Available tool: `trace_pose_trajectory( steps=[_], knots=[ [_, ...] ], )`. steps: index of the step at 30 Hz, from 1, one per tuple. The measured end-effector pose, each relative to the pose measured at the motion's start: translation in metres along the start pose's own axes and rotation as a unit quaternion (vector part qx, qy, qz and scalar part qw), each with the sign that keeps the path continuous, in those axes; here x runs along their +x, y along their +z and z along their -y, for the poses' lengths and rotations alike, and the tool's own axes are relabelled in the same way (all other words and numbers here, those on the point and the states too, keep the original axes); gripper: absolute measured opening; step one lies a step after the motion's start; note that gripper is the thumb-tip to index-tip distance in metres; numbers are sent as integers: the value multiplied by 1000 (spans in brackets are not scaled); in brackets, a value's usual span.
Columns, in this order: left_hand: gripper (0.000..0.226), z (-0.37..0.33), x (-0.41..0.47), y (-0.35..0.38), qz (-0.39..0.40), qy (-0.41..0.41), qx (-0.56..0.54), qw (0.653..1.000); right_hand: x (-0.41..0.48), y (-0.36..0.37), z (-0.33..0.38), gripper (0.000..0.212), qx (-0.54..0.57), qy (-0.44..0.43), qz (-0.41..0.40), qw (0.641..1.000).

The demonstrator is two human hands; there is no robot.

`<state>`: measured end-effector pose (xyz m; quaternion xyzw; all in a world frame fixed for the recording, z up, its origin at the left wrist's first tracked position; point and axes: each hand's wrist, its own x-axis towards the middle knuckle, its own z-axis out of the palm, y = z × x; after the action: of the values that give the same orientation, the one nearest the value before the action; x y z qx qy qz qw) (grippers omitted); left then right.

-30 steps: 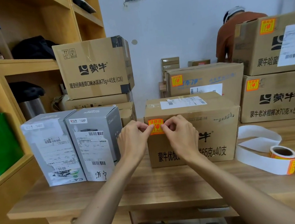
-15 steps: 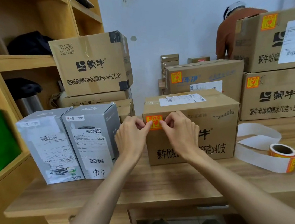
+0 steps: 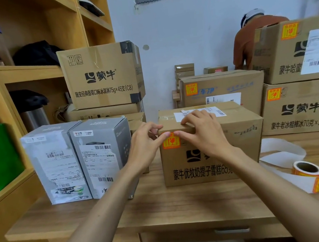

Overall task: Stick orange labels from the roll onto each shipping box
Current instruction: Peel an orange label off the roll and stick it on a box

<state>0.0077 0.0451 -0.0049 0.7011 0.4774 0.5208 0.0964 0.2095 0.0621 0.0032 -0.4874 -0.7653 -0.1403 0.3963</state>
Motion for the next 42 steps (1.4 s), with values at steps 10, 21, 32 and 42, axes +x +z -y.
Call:
trace_pose_trajectory(
  steps=[10, 21, 32, 42],
  knots=[
    [24, 3, 4, -5, 55, 28, -54, 997, -3, -4, -9, 40, 21, -14, 8, 1000],
    [43, 23, -2, 4, 79, 69, -4, 994, -12, 5, -10, 52, -82, -64, -4, 995],
    [48, 28, -1, 4, 107, 90, 15, 990, -15, 10, -10, 58, -108, -83, -39, 990],
    [36, 23, 0, -3, 123, 74, -14, 989, -13, 5, -12, 52, -53, -61, -18, 997]
  ],
)
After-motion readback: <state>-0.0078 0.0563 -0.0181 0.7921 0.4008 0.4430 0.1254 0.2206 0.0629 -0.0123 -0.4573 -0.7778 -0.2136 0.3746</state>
